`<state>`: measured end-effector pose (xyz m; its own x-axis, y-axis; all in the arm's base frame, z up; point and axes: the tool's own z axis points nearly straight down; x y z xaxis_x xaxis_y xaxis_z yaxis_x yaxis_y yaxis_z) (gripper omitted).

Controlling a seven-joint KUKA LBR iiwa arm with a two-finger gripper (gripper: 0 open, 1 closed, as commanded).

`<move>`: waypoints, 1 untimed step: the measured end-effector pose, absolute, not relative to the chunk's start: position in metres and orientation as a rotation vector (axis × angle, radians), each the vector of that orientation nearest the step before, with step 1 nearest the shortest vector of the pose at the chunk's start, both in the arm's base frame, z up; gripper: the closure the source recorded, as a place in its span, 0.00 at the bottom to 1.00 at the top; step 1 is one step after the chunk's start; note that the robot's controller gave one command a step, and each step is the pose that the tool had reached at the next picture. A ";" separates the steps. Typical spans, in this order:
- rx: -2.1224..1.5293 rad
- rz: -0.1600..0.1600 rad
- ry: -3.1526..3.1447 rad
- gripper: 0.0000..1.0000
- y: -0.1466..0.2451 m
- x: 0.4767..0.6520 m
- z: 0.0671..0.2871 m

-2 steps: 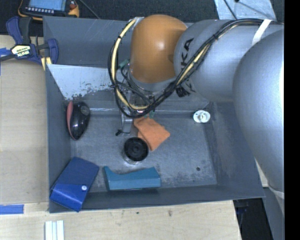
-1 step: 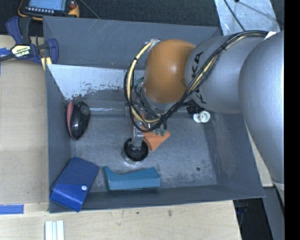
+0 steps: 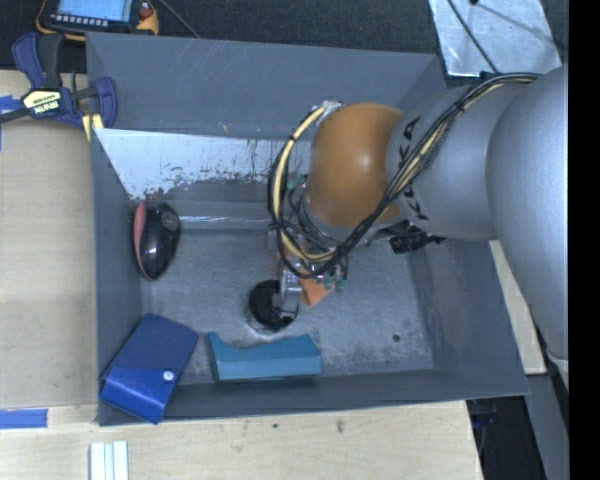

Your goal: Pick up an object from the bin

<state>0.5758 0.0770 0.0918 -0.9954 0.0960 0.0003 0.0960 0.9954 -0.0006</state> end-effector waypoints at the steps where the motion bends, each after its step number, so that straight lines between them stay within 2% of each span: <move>1: -0.290 -0.005 -3.138 1.00 0.050 0.587 0.075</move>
Offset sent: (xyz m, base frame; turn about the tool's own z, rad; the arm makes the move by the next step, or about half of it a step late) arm 0.0000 0.0000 0.0000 0.0000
